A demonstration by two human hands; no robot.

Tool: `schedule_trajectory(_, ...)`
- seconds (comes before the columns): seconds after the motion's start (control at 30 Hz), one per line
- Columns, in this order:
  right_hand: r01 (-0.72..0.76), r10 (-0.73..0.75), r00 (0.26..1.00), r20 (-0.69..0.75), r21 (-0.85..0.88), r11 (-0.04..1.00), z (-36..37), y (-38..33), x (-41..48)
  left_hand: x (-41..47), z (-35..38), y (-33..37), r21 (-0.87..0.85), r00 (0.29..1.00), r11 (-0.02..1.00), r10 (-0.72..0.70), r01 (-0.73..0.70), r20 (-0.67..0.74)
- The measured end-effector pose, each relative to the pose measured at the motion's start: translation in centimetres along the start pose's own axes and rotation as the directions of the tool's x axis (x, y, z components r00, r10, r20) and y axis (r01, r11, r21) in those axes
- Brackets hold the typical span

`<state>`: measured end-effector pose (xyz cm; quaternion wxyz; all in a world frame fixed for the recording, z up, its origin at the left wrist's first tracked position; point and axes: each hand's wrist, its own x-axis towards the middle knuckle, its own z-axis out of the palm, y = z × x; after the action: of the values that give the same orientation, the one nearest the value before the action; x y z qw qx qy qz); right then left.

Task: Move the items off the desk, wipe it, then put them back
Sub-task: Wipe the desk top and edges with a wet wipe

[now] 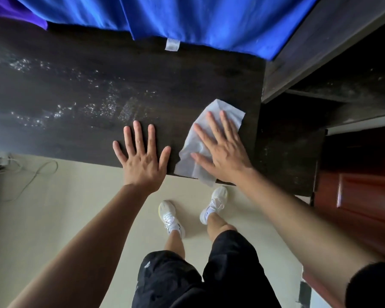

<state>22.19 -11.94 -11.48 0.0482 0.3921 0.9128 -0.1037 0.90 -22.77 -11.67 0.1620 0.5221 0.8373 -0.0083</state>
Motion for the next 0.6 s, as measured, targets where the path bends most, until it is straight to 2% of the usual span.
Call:
schedule_trajectory(0.07,0.0,0.0,1.0,-0.007,-0.015,1.0,-0.2,1.8,-1.3,0.0,0.1,-0.1,0.021,1.0,1.0,0.001,-0.001,-0.003)
schedule_trajectory(0.1,-0.047,0.047,0.999,-0.003,-0.021,0.999,-0.5,2.6,-0.6,0.0,0.1,-0.1,0.028,1.0,1.0,0.003,-0.002,-0.002)
schedule_trajectory(0.23,-0.355,0.355,0.935,0.024,0.003,0.935,-2.0,3.7,7.5,-0.1,-0.1,0.0,0.036,1.0,0.999,0.001,-0.001,-0.002)
schedule_trajectory(0.3,-0.432,0.431,0.902,0.016,0.038,0.901,-2.4,3.3,11.7,-0.1,-0.1,0.1,0.032,1.0,1.0,0.001,-0.001,-0.009)
schedule_trajectory(0.37,-0.406,0.406,0.914,-0.003,0.023,0.914,-2.3,1.8,13.9,-0.1,-0.1,0.1,0.033,1.0,0.999,0.002,-0.002,-0.015)
schedule_trajectory(0.43,-0.312,0.312,0.95,0.002,-0.002,0.95,-2.1,-0.2,12.9,-0.2,-0.3,0.2,0.032,1.0,0.999,0.004,-0.004,-0.011)
schedule_trajectory(0.53,-0.169,0.169,0.985,-0.03,0.009,0.986,-0.8,-2.3,6.7,-0.2,-0.3,0.3,0.013,1.0,1.0,0.013,-0.013,-0.01)
schedule_trajectory(0.6,-0.158,0.159,0.984,-0.083,0.016,0.987,0.3,-3.1,1.5,-0.2,-0.3,0.3,0.009,1.0,1.0,0.012,-0.012,-0.007)
